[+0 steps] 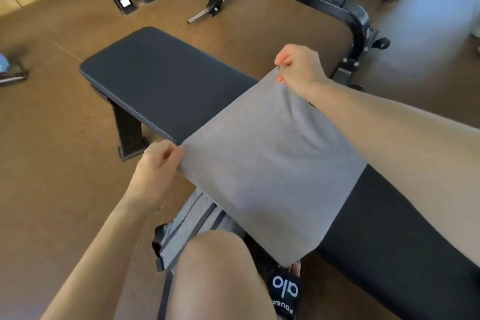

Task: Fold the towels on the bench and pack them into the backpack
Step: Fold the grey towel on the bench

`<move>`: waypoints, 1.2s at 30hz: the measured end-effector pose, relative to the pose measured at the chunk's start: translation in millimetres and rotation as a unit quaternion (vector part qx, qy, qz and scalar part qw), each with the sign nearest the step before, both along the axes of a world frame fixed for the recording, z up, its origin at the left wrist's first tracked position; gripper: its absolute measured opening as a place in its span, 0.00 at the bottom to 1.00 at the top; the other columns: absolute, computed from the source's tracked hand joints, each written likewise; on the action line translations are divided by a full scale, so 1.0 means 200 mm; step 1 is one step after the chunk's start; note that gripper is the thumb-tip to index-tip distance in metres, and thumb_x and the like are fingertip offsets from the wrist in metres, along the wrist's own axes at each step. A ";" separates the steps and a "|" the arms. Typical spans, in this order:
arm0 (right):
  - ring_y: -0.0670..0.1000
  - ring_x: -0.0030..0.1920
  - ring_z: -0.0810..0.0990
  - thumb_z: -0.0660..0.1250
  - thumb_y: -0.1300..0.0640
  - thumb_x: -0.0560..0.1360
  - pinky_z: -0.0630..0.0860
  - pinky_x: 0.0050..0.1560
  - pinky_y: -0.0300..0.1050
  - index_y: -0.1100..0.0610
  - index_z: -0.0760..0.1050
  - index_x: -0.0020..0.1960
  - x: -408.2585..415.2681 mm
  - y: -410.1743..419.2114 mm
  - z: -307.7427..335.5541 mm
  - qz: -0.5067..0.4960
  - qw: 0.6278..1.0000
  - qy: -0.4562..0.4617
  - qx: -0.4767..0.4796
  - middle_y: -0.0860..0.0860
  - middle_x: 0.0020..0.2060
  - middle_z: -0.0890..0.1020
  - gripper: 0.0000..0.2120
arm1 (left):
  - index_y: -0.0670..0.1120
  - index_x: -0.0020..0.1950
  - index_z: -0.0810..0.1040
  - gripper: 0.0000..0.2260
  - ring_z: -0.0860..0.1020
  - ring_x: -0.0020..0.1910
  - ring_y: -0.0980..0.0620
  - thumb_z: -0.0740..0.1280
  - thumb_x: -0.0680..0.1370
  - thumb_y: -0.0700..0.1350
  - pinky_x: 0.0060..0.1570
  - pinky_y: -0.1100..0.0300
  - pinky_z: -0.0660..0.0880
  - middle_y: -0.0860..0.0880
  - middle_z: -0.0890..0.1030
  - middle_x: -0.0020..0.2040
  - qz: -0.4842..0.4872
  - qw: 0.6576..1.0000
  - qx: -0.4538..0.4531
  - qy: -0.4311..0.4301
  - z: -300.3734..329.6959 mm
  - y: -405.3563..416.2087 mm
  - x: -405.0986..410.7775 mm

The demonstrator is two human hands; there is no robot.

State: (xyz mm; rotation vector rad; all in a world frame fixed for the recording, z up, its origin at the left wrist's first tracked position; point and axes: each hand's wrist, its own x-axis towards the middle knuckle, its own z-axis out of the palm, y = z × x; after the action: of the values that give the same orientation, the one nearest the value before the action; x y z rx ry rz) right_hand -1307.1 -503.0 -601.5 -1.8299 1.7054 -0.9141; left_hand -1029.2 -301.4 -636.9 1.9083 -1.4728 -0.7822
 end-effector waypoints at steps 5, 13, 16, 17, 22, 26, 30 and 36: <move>0.52 0.47 0.80 0.59 0.67 0.72 0.78 0.49 0.42 0.56 0.80 0.51 0.05 -0.07 -0.14 0.023 0.997 0.060 0.034 0.54 0.49 0.82 0.15 | 0.44 0.39 0.73 0.14 0.71 0.46 0.47 0.62 0.83 0.47 0.42 0.56 0.68 0.46 0.74 0.42 0.028 0.999 -0.032 -0.024 -0.13 -0.03 -0.01; 0.55 0.52 0.75 0.59 0.64 0.72 0.70 0.45 0.47 0.52 0.76 0.46 0.08 -0.10 -0.18 0.052 0.981 0.178 0.048 0.52 0.50 0.78 0.11 | 0.47 0.40 0.77 0.12 0.69 0.31 0.53 0.65 0.82 0.50 0.33 0.57 0.66 0.50 0.75 0.34 0.076 0.995 -0.055 0.026 -0.12 -0.02 -0.04; 0.55 0.51 0.75 0.59 0.65 0.73 0.73 0.44 0.49 0.57 0.77 0.48 0.08 -0.13 -0.15 0.054 0.980 0.152 0.116 0.49 0.44 0.78 0.10 | 0.47 0.40 0.78 0.12 0.71 0.33 0.51 0.67 0.81 0.51 0.35 0.56 0.69 0.49 0.78 0.36 0.073 0.996 -0.052 0.030 -0.10 -0.02 -0.04; 0.53 0.48 0.76 0.60 0.65 0.74 0.73 0.40 0.45 0.56 0.77 0.49 0.08 -0.13 -0.15 0.058 0.981 0.121 0.142 0.48 0.41 0.77 0.09 | 0.47 0.40 0.79 0.11 0.71 0.33 0.51 0.68 0.80 0.52 0.35 0.56 0.69 0.48 0.78 0.36 0.070 0.996 -0.048 0.037 -0.09 -0.02 -0.03; 0.41 0.35 0.74 0.66 0.65 0.70 0.66 0.26 0.29 0.54 0.80 0.44 0.07 -0.12 -0.16 0.004 0.995 0.018 0.102 0.45 0.38 0.78 0.09 | 0.50 0.41 0.79 0.08 0.71 0.30 0.59 0.72 0.77 0.51 0.31 0.67 0.69 0.52 0.79 0.35 0.046 0.998 -0.030 0.020 -0.06 0.00 -0.01; 0.42 0.36 0.75 0.67 0.65 0.69 0.66 0.26 0.25 0.54 0.80 0.43 0.05 -0.06 -0.11 -0.013 0.997 -0.024 0.069 0.44 0.37 0.79 0.08 | 0.50 0.42 0.78 0.07 0.70 0.28 0.59 0.70 0.79 0.50 0.29 0.67 0.67 0.53 0.77 0.35 0.036 0.999 -0.031 -0.009 -0.01 0.02 0.01; 0.44 0.41 0.78 0.70 0.61 0.71 0.74 0.40 0.30 0.55 0.81 0.46 -0.08 0.03 0.06 -0.029 0.998 -0.046 0.033 0.47 0.40 0.82 0.05 | 0.51 0.42 0.78 0.07 0.72 0.32 0.58 0.69 0.80 0.48 0.32 0.66 0.68 0.53 0.78 0.37 0.025 0.996 -0.079 -0.043 0.13 0.01 -0.01; 0.50 0.50 0.82 0.75 0.54 0.73 0.79 0.59 0.51 0.52 0.83 0.49 -0.45 0.29 0.35 -0.072 0.994 -0.072 -0.029 0.50 0.47 0.84 0.06 | 0.49 0.45 0.80 0.05 0.78 0.39 0.56 0.70 0.80 0.48 0.37 0.64 0.72 0.54 0.81 0.40 -0.017 0.985 -0.157 -0.074 0.41 -0.05 -0.12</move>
State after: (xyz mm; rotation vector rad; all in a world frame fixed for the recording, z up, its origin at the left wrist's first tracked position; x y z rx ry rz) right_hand -1396.3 -445.9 -532.5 -1.6502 1.7535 -1.1369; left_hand -1052.6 -312.1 -555.5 1.7336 -1.6145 -0.4005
